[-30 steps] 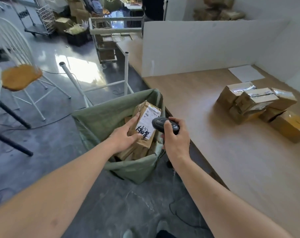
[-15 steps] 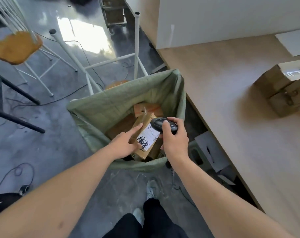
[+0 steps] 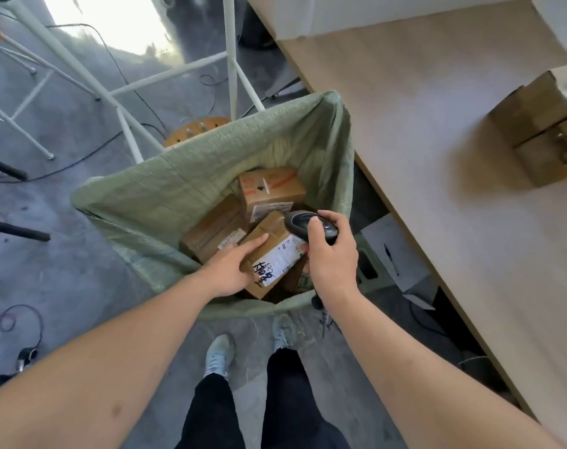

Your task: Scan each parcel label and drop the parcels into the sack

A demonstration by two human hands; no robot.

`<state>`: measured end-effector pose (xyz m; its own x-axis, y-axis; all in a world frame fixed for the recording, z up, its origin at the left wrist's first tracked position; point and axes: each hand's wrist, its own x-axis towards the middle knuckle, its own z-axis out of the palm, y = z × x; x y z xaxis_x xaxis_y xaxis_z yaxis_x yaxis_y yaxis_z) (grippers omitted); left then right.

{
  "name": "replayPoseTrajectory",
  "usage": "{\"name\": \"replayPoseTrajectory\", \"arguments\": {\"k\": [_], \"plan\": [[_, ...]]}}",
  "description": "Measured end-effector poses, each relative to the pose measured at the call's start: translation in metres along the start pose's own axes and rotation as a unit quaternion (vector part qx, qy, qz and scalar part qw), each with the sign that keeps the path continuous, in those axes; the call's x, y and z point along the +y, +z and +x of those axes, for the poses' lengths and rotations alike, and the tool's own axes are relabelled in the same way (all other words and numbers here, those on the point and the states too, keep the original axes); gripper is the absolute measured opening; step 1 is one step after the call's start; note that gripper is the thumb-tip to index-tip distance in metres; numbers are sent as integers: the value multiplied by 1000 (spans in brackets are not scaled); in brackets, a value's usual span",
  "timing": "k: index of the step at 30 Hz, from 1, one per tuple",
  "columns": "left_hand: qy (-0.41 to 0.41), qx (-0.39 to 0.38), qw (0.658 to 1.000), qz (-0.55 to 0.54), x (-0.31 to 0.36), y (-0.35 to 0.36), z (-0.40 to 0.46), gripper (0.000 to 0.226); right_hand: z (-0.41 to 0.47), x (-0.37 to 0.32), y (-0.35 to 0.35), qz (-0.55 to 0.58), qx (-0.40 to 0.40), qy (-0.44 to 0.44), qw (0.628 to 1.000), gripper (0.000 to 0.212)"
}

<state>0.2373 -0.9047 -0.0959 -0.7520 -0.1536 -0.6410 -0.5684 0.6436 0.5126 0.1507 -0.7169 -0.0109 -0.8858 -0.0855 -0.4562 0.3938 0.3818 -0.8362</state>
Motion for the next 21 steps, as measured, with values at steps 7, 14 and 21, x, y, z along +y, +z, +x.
{"name": "replayPoseTrajectory", "arguments": {"k": [7,14,21], "plan": [[10,-14,998,68,4,-1,16,77,-12,8,18,11,31,11,999,14],[24,-21,990,139,20,-20,7,70,-26,-2,24,22,45,7,999,16],[88,41,970,221,60,-63,-28,55,-55,-29,15,31,77,-21,996,20]]}}
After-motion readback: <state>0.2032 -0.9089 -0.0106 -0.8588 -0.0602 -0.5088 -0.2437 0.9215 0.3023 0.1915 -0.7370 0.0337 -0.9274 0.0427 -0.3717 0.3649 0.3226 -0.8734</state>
